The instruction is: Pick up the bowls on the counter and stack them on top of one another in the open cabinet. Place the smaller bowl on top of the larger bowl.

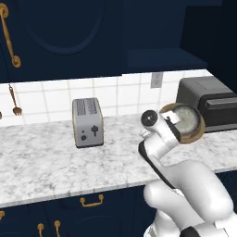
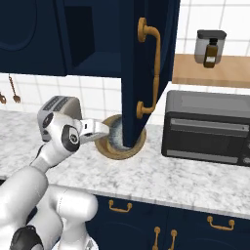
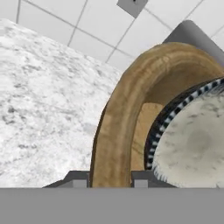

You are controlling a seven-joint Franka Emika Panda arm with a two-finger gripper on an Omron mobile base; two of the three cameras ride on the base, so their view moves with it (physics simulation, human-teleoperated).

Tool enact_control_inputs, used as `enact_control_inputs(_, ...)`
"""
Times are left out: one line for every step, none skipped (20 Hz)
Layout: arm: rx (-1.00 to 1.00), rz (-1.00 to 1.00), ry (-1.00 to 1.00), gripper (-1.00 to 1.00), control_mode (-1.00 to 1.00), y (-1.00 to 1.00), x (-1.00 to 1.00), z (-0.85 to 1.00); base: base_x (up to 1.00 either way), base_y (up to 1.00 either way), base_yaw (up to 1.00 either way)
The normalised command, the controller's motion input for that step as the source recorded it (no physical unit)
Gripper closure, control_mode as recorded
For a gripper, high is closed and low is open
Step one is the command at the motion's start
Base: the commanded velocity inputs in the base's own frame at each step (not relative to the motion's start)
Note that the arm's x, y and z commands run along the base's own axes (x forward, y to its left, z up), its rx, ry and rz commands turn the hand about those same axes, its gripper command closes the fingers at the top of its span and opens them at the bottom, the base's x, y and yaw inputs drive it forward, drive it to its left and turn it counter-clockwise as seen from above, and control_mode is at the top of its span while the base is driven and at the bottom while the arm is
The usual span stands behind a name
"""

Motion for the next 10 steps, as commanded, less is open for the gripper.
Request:
enact_control_inputs(-0.11,0.2,-0.14,1.0,-1.0,0.0,-0.03,1.0,0.0,0.0,0.0)
enact_control_inputs(-0.11,0.22,-0.08,1.0,-1.0,0.06,0.0,1.0,0.0,0.0,0.0)
enact_control_inputs(-0.1,0.22,-0.01,1.0,-1.0,0.08,0.0,1.0,0.0,0.0,0.0)
enact_control_inputs(-0.09,0.23,0.0,1.0,-1.0,0.13,0.0,1.0,0.0,0.0,0.0)
enact_control_inputs(-0.09,0.22,0.0,1.0,-1.0,0.11,-0.03,1.0,0.0,0.0,0.0)
enact_control_inputs(-0.08,0.21,0.0,1.0,-1.0,0.1,-0.05,1.0,0.0,0.0,0.0)
enact_control_inputs(-0.08,0.23,0.0,1.0,-1.0,0.14,-0.03,1.0,0.0,0.0,0.0)
enact_control_inputs(-0.1,0.2,0.0,1.0,-1.0,0.16,-0.08,1.0,0.0,0.0,0.0)
enact_control_inputs(-0.1,0.18,0.0,1.0,-1.0,0.15,-0.11,1.0,0.0,0.0,0.0)
enact_control_inputs(-0.11,0.15,0.01,1.0,-1.0,0.13,-0.21,1.0,0.0,0.0,0.0)
